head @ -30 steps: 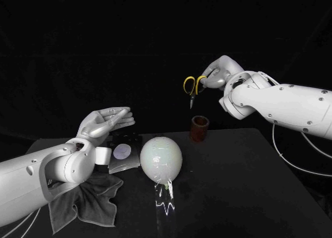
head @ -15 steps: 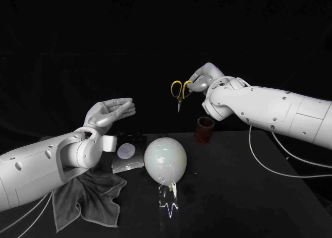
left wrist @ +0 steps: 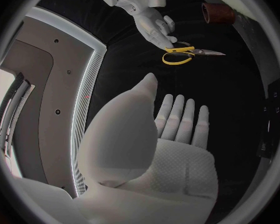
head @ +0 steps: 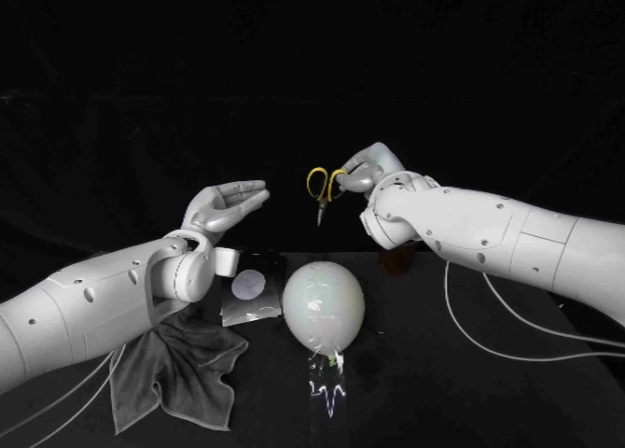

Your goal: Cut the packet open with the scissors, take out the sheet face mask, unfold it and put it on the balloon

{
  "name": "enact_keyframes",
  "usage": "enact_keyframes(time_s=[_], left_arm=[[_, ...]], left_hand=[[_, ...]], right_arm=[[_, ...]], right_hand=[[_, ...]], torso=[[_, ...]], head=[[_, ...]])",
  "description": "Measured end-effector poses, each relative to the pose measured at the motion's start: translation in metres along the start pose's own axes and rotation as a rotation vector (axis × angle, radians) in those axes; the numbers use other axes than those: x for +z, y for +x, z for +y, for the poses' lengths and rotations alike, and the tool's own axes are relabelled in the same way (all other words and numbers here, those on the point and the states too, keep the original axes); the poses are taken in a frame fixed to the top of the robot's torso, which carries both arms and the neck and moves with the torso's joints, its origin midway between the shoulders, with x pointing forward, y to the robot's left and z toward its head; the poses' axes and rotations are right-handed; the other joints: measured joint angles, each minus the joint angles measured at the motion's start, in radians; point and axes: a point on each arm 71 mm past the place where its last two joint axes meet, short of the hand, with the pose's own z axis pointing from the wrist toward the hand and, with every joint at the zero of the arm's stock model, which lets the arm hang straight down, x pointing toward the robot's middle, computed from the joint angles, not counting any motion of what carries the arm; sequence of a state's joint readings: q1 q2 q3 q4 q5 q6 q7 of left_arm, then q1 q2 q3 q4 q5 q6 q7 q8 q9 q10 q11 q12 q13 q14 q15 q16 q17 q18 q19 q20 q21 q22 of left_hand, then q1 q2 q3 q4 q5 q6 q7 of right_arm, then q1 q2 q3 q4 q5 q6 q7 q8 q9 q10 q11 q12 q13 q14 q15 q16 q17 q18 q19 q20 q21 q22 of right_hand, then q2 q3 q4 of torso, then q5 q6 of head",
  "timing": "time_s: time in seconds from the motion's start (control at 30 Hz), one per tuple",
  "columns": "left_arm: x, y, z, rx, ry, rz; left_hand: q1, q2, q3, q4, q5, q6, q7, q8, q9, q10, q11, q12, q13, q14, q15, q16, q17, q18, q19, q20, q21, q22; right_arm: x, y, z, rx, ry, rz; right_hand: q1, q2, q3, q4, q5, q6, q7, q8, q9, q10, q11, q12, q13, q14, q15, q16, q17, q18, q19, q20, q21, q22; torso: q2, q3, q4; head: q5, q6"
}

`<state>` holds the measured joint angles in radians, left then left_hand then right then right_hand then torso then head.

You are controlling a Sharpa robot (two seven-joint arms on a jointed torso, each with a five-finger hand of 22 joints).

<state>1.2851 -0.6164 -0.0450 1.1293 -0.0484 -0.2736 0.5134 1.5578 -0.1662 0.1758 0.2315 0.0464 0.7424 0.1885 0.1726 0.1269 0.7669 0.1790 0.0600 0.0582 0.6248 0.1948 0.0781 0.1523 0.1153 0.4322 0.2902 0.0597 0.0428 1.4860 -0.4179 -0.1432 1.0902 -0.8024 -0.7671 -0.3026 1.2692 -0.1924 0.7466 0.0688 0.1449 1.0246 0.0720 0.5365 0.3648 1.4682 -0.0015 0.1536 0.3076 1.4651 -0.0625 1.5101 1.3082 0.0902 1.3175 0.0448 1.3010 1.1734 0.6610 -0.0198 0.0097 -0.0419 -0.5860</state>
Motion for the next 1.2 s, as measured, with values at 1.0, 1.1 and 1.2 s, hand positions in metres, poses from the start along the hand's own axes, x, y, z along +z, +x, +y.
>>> enact_keyframes(time_s=[1.0, 1.1, 1.2], left_arm=[[0.03, 0.02, 0.019, 0.11, -0.076, 0.124], [0.031, 0.024, 0.021, 0.105, -0.084, 0.151], [0.032, 0.028, 0.021, 0.101, -0.089, 0.17]], left_hand=[[0.087, 0.046, -0.226, 0.053, 0.0, -0.21, -0.027, -0.061, -0.02, -0.179, 0.015, 0.001, -0.003, -0.074, -0.015, 0.002, -0.021, 0.047, -0.086, 0.001, -0.011, 0.0], [0.089, 0.059, -0.23, 0.05, 0.0, -0.161, -0.02, -0.043, -0.008, -0.122, 0.014, 0.006, 0.001, -0.03, -0.016, 0.01, -0.012, 0.047, -0.074, 0.0, -0.007, 0.001], [0.099, 0.071, -0.235, 0.05, 0.0, -0.119, -0.015, -0.027, 0.002, -0.079, 0.01, 0.013, 0.003, -0.013, -0.02, 0.016, -0.008, 0.047, -0.07, -0.001, -0.007, 0.001]], right_arm=[[-0.032, 0.051, -0.003, 0.344, 0.102, 0.061], [-0.034, 0.052, -0.002, 0.358, 0.103, 0.067], [-0.035, 0.053, -0.001, 0.369, 0.104, 0.073]], right_hand=[[-0.013, 0.013, 0.01, -0.015, -0.008, -0.006, 0.001, 0.001, 0.014, -0.002, 0.002, 0.0, 0.002, -0.002, 0.002, -0.008, 0.0, -0.007, -0.007, 0.0, -0.004, -0.009], [-0.013, 0.013, 0.01, -0.015, -0.011, -0.007, 0.0, 0.001, 0.014, -0.004, 0.004, 0.0, 0.002, -0.002, 0.002, -0.009, 0.0, -0.007, -0.007, 0.0, -0.004, -0.009], [-0.013, 0.013, 0.01, -0.016, -0.012, -0.007, 0.0, 0.001, 0.014, -0.004, 0.004, 0.0, 0.002, -0.002, 0.002, -0.009, 0.0, -0.007, -0.008, 0.001, -0.004, -0.009]], torso=[[0.028, 0.0036, 0.0132], [0.028, 0.0035, 0.0128], [0.028, 0.0035, 0.0129]], head=[[0.057, 0.015], [0.059, 0.014], [0.06, 0.014]])
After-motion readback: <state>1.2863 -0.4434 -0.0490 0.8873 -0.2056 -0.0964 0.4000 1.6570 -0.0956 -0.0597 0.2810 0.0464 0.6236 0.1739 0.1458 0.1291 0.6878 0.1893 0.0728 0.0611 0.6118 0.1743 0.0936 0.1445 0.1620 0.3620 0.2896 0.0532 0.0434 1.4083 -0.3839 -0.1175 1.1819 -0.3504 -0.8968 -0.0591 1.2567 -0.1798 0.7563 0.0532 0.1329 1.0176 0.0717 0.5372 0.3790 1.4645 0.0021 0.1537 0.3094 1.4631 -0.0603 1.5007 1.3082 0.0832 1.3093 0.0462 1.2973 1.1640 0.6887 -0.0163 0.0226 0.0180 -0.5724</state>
